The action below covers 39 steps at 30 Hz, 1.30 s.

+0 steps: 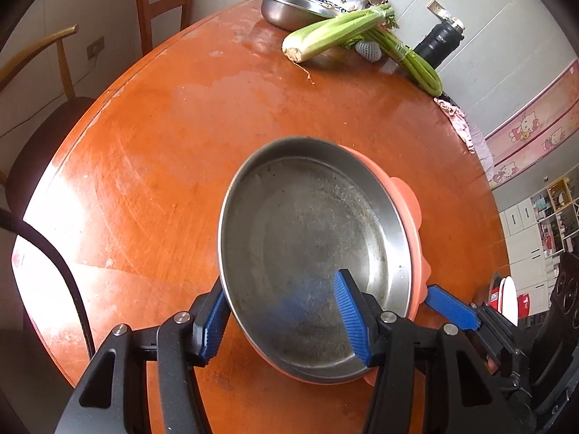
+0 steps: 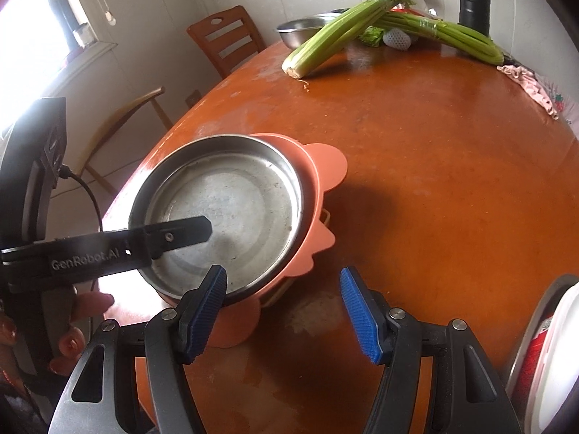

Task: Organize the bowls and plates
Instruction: 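Lower the steel pan onto the salmon-pink plate with the left tool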

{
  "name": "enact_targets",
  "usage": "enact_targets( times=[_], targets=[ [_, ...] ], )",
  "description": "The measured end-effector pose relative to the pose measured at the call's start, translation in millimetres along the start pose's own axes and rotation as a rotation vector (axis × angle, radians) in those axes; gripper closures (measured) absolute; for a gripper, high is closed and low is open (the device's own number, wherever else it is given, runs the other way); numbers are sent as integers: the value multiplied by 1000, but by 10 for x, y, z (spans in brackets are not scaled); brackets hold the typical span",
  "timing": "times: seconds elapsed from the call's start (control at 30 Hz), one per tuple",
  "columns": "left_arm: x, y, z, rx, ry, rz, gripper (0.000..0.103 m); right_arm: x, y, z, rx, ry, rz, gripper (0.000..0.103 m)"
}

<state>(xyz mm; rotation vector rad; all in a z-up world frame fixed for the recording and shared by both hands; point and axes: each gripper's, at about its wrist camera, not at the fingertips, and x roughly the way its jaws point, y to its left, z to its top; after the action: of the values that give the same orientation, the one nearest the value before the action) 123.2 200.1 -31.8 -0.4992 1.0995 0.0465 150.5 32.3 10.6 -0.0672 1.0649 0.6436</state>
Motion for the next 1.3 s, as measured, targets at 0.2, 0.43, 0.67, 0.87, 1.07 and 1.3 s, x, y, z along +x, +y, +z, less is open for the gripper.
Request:
enact_targets(
  times=[0.2,0.43,0.67,0.87,1.07,1.3],
  targets=[
    [26,-81,3,6,-7,20,47,46,-36,16,17,15,26,36],
    [74,-227,1,39,0,22,47,76,-73,24,9,25,17,36],
    [121,-368,25,66,9,17,47,69,-166,30,17,26,6,36],
    [168,-507,48,87,22,12,47,34,-274,34,37,22,-3,36],
    [234,-636,55,103,36,10,47,-25,-400,22,62,14,-13,36],
    [284,-744,75,114,43,16,47,-81,-552,-2,90,10,-19,36]
  ],
)
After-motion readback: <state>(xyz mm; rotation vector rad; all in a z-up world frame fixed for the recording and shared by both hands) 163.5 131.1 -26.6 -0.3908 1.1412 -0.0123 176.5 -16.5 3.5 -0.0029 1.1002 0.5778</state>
